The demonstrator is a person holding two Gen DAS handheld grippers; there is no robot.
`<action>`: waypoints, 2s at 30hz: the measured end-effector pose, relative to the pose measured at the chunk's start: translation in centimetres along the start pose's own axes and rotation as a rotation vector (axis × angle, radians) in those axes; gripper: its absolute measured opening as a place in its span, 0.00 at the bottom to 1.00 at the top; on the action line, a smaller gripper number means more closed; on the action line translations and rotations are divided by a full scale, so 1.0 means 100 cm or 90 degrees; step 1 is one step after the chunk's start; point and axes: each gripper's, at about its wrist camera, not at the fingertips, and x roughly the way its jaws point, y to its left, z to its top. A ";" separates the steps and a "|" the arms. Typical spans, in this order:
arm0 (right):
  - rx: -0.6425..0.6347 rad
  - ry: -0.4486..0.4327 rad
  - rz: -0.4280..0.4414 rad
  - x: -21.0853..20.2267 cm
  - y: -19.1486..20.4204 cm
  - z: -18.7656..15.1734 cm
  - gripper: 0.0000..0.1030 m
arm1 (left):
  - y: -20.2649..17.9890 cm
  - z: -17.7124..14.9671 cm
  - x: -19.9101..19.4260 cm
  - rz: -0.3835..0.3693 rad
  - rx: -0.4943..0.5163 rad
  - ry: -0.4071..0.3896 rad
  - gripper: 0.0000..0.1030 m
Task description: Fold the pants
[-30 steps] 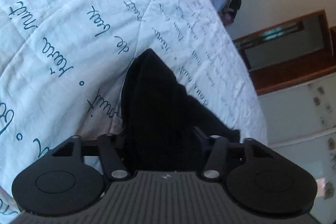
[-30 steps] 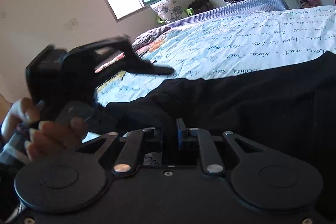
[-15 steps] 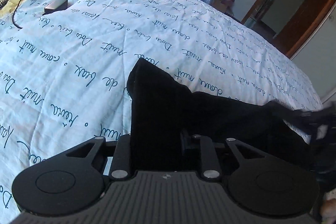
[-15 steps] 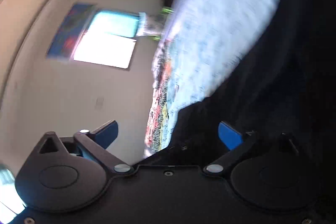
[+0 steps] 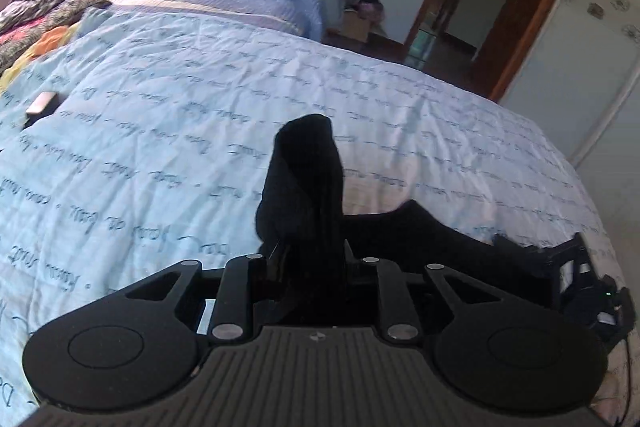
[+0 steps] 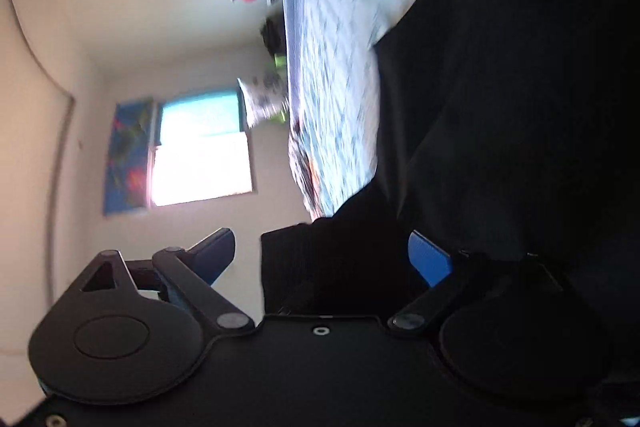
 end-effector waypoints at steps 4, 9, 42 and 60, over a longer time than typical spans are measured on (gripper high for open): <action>0.002 0.055 -0.003 0.007 0.007 0.005 0.92 | -0.045 -0.009 0.034 -0.008 0.032 0.046 0.22; -0.038 0.002 0.048 -0.031 0.021 0.014 1.00 | -0.070 -0.033 0.063 0.022 0.068 0.084 0.20; -0.041 -0.147 0.260 -0.218 -0.051 0.078 1.00 | -0.292 -0.081 0.079 -0.097 0.232 0.092 0.26; -0.238 0.148 -0.158 -0.065 0.030 0.054 1.00 | -0.101 -0.068 0.024 0.030 -0.004 0.005 0.71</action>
